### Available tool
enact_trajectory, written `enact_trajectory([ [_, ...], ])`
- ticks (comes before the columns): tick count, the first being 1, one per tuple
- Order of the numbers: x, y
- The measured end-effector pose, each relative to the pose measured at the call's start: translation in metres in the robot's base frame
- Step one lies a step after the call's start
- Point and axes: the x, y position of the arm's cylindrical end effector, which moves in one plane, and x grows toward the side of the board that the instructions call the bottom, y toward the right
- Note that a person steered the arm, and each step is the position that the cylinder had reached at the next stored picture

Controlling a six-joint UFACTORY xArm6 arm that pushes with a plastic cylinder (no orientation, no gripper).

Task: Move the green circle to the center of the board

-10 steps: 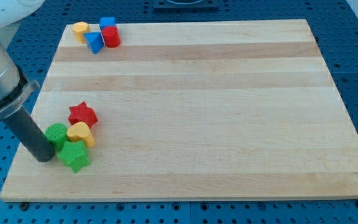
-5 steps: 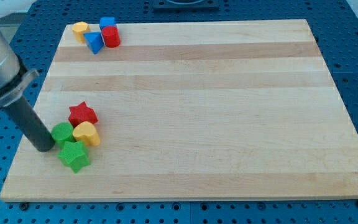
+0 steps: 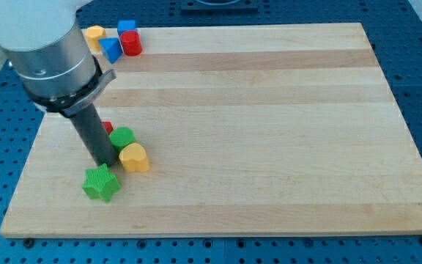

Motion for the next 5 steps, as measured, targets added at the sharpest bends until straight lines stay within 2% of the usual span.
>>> enact_trajectory([
  [2,-0.021,0.021],
  [5,-0.066,0.024],
])
